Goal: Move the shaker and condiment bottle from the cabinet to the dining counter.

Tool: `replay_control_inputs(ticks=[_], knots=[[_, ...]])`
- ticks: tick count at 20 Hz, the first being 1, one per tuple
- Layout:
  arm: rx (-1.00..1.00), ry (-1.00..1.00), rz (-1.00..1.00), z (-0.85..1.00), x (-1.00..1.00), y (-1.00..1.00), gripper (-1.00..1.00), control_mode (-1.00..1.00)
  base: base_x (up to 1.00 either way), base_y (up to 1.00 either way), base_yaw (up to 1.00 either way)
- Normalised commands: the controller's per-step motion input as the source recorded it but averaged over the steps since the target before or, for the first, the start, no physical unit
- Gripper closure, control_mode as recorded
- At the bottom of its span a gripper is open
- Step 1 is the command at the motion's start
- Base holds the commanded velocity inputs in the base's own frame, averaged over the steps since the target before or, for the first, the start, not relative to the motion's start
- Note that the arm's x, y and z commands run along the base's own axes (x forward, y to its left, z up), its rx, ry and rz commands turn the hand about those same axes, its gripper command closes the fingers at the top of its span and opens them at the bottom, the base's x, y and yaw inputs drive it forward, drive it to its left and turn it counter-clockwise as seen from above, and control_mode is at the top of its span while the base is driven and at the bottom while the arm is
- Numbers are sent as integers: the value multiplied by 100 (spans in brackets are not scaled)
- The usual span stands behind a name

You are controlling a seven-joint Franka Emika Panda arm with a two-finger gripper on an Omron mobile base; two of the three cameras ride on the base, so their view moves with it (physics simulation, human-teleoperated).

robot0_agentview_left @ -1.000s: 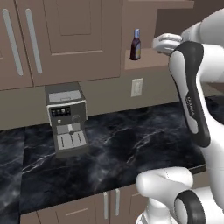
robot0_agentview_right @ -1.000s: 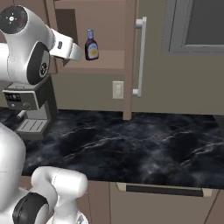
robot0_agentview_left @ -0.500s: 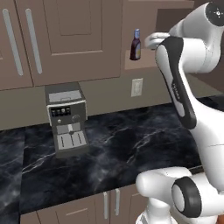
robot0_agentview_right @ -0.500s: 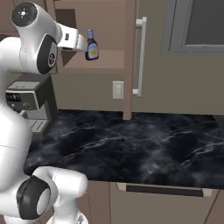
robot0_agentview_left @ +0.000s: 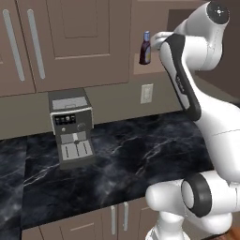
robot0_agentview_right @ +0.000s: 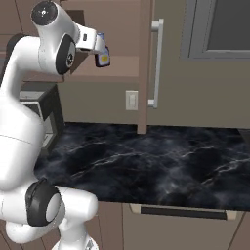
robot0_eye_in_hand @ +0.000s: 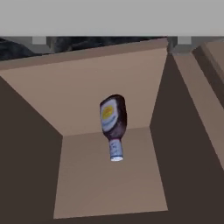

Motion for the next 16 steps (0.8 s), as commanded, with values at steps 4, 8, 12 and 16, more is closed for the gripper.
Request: replay_control_inputs(ticks=[4, 8, 12, 16], knots=[[0, 5, 0, 0, 42, -11, -100, -100, 0, 0, 0], [0, 0, 1, 0, 39, 0, -100, -100, 0, 0, 0], [0, 0, 2, 0, 33, 8, -100, -100, 0, 0, 0], [0, 0, 1, -1, 24, 8, -100, -100, 0, 0, 0]])
